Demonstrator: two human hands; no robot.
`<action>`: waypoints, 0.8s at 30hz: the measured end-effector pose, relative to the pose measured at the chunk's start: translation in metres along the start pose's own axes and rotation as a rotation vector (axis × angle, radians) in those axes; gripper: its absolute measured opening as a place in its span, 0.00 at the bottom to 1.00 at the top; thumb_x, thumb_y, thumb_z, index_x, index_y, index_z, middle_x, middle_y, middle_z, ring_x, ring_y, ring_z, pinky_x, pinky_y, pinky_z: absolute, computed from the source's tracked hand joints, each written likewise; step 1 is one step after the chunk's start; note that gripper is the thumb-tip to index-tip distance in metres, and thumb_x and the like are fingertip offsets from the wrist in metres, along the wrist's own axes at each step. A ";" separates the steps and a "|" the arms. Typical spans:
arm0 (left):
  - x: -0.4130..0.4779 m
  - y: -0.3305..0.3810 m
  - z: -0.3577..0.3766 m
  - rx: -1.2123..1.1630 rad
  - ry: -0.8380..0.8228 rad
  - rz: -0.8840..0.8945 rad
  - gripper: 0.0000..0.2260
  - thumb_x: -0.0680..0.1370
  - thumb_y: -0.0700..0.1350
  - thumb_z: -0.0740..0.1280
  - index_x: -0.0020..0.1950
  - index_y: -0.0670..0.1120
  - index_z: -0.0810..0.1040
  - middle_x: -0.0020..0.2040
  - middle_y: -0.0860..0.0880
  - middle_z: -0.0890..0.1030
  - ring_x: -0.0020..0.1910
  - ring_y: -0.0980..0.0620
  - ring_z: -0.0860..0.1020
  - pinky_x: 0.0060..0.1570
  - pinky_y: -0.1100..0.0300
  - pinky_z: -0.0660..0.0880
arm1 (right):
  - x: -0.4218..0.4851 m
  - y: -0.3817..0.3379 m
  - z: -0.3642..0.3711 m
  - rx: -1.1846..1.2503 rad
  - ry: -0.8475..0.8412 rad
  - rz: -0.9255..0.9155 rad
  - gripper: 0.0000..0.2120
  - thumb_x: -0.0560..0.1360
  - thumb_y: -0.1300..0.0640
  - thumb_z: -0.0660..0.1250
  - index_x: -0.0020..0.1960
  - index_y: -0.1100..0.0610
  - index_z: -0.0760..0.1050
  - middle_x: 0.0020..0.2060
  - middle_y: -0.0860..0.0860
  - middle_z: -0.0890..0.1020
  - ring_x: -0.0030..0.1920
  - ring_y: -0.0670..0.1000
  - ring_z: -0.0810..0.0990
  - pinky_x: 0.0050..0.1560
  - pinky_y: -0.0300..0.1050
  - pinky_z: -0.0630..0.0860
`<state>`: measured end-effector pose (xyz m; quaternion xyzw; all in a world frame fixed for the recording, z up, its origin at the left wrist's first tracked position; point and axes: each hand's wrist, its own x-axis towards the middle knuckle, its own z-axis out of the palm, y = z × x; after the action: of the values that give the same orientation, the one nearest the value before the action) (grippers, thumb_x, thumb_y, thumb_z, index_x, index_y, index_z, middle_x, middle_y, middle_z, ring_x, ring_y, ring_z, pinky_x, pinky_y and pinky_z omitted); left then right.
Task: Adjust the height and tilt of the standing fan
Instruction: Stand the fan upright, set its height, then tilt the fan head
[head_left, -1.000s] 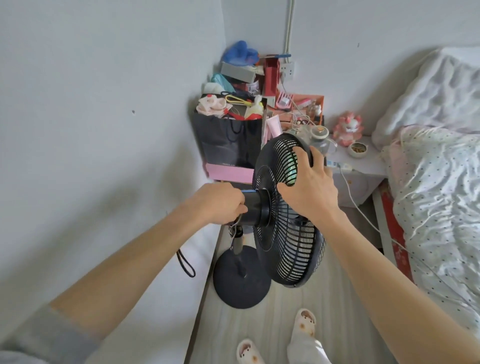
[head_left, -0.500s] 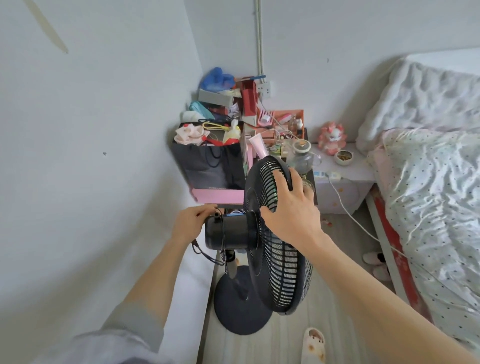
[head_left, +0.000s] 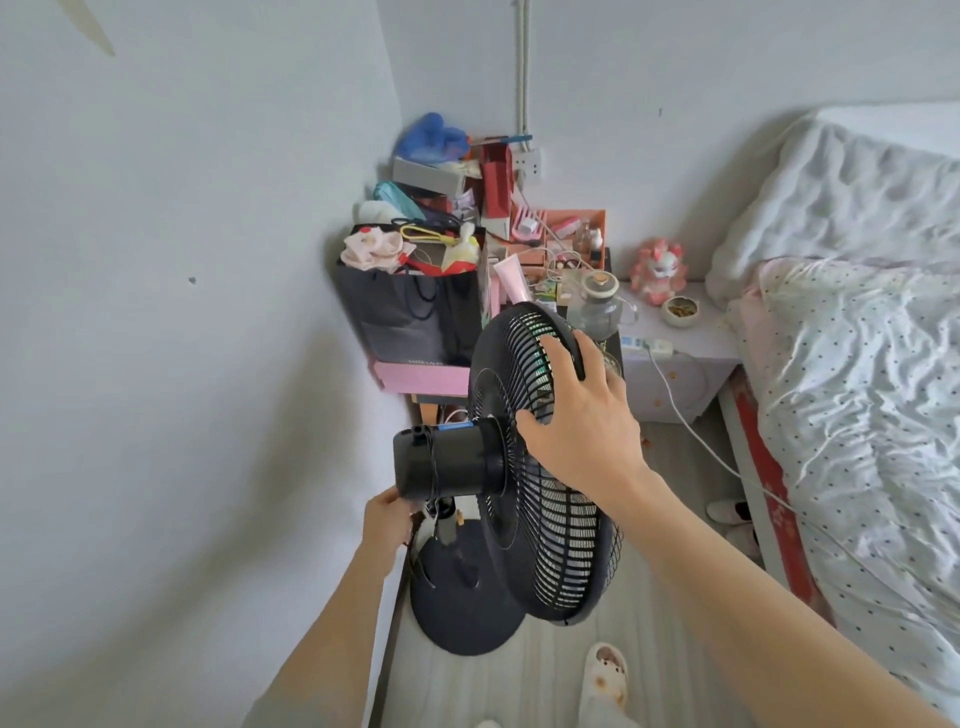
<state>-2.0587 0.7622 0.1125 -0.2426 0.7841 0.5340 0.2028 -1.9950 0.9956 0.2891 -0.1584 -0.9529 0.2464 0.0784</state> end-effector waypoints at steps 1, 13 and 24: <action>-0.009 -0.008 0.005 -0.047 0.012 -0.011 0.13 0.83 0.38 0.65 0.38 0.41 0.75 0.35 0.41 0.69 0.29 0.49 0.62 0.30 0.58 0.61 | -0.001 -0.002 0.000 0.004 -0.003 0.002 0.39 0.74 0.48 0.69 0.79 0.44 0.52 0.80 0.50 0.53 0.76 0.65 0.57 0.61 0.66 0.73; -0.089 -0.011 -0.012 0.818 -0.353 0.178 0.09 0.85 0.43 0.60 0.55 0.41 0.78 0.46 0.46 0.83 0.44 0.49 0.83 0.49 0.59 0.80 | -0.007 -0.009 0.003 0.014 -0.002 0.010 0.38 0.73 0.49 0.69 0.78 0.45 0.55 0.79 0.51 0.56 0.72 0.67 0.62 0.60 0.69 0.73; -0.141 0.088 -0.049 0.894 -0.329 0.478 0.23 0.85 0.56 0.57 0.31 0.51 0.68 0.26 0.55 0.67 0.25 0.57 0.67 0.31 0.63 0.63 | -0.007 -0.017 0.004 -0.002 -0.004 0.043 0.39 0.74 0.50 0.69 0.79 0.45 0.54 0.80 0.52 0.54 0.73 0.68 0.60 0.61 0.69 0.72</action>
<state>-2.0013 0.7668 0.2755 0.1398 0.9265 0.2099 0.2792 -1.9936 0.9777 0.2939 -0.1783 -0.9497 0.2474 0.0709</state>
